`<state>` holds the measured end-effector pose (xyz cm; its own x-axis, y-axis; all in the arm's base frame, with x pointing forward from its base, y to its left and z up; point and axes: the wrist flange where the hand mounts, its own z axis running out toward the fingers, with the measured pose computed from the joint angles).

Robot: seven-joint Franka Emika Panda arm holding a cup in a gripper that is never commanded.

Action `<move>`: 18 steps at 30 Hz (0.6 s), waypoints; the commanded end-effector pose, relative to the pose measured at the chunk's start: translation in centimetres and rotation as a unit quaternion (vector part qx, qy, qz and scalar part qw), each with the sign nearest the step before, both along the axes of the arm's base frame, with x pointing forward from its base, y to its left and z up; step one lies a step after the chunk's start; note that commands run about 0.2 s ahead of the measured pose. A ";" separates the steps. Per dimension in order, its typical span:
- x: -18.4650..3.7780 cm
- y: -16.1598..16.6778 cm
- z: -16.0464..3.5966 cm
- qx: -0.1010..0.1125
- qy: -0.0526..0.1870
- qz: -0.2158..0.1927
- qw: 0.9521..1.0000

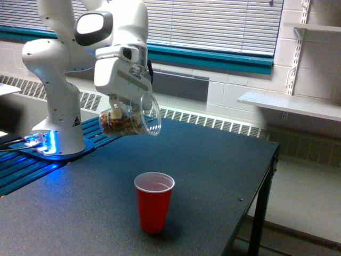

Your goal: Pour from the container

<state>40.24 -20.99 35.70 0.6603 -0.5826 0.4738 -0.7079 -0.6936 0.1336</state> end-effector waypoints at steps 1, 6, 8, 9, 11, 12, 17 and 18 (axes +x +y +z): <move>0.1 0.1 -0.8 -0.004 0.013 -0.020 1.000; 0.5 0.1 -1.2 -0.013 0.027 -0.026 0.999; 0.7 0.1 -1.3 -0.018 0.031 -0.028 0.999; 0.8 0.1 -1.3 -0.021 0.034 -0.028 0.999; 1.0 0.1 -1.4 -0.027 0.040 -0.030 0.998; 1.0 0.1 -1.5 -0.030 0.042 -0.031 0.998; 1.2 0.1 -2.0 -0.039 0.059 -0.036 0.997; 1.2 0.1 -2.2 -0.040 0.062 -0.036 0.997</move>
